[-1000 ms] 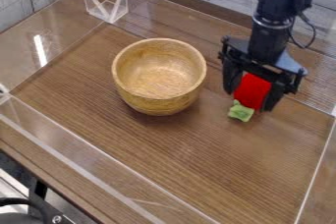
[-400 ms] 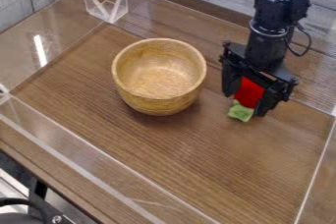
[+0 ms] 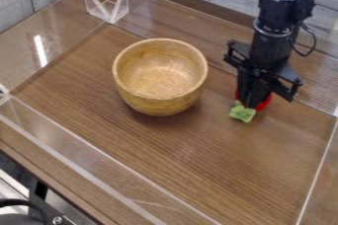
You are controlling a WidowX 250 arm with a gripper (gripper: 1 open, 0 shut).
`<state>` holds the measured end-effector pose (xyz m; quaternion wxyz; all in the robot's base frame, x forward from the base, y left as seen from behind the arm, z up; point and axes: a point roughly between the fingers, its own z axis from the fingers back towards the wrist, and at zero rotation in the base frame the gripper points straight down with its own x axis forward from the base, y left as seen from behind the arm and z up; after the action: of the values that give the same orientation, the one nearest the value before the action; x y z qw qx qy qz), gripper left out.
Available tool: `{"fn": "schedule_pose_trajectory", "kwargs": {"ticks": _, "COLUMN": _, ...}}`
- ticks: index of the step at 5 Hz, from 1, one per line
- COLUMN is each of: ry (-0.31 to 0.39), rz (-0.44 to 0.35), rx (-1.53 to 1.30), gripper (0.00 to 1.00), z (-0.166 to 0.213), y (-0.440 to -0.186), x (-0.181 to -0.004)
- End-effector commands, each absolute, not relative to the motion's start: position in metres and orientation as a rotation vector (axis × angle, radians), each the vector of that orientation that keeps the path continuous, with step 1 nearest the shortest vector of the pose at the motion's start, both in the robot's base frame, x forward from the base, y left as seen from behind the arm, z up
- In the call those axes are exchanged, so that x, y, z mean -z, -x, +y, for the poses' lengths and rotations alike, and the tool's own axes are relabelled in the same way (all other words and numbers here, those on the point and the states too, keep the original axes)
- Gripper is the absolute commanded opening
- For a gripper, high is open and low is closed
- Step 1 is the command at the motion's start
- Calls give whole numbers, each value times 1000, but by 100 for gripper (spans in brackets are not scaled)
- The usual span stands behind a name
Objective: Move the red object to the left side of the table
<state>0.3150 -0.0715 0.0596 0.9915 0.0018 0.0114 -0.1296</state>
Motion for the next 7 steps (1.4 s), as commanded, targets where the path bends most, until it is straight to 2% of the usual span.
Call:
{"fn": "schedule_pose_trajectory", "kwargs": {"ticks": 1, "ry": -9, "rz": -115, "rx": 294, "gripper": 0, "z": -76, "y": -322, "x": -118}}
{"fn": "schedule_pose_trajectory", "kwargs": {"ticks": 2, "ry": -22, "rz": -199, "rx": 285, "gripper": 0, "z": -64, "y": -318, "x": -166}}
{"fn": "schedule_pose_trajectory", "kwargs": {"ticks": 3, "ry": -26, "rz": -232, "rx": 246, "gripper": 0, "z": -57, "y": -323, "x": -185}}
{"fn": "schedule_pose_trajectory", "kwargs": {"ticks": 4, "ry": -23, "rz": -208, "rx": 233, "gripper": 100, "z": -58, "y": -330, "x": -171}}
{"fn": "schedule_pose_trajectory", "kwargs": {"ticks": 6, "ry": 6, "rz": -160, "rx": 447, "gripper": 100, "z": -63, "y": -335, "x": -128}}
{"fn": "schedule_pose_trajectory", "kwargs": {"ticks": 7, "ry": 14, "rz": -128, "rx": 414, "gripper": 100, "z": -67, "y": -327, "x": -108}}
